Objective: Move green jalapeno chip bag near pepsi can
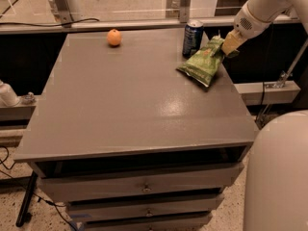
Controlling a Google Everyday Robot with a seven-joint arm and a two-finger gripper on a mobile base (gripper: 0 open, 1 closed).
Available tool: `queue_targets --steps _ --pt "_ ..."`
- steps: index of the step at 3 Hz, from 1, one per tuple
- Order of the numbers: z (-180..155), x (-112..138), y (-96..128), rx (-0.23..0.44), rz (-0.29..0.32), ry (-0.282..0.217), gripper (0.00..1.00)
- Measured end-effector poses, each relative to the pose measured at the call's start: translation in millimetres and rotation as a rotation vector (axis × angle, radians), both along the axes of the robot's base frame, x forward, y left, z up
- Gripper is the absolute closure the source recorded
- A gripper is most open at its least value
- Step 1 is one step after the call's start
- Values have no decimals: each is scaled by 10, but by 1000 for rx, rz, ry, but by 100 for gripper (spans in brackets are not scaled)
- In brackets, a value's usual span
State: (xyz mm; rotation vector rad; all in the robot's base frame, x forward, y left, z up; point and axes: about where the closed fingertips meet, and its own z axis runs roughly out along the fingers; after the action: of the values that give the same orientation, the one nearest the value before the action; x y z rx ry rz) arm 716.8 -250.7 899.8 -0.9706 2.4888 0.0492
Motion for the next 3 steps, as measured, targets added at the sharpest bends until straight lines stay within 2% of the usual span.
queue_targets --steps 1,2,3 --pt "4 59 218 16 23 3 100" --pt "-14 91 333 20 37 15 81" --pt "-50 89 309 5 44 25 58"
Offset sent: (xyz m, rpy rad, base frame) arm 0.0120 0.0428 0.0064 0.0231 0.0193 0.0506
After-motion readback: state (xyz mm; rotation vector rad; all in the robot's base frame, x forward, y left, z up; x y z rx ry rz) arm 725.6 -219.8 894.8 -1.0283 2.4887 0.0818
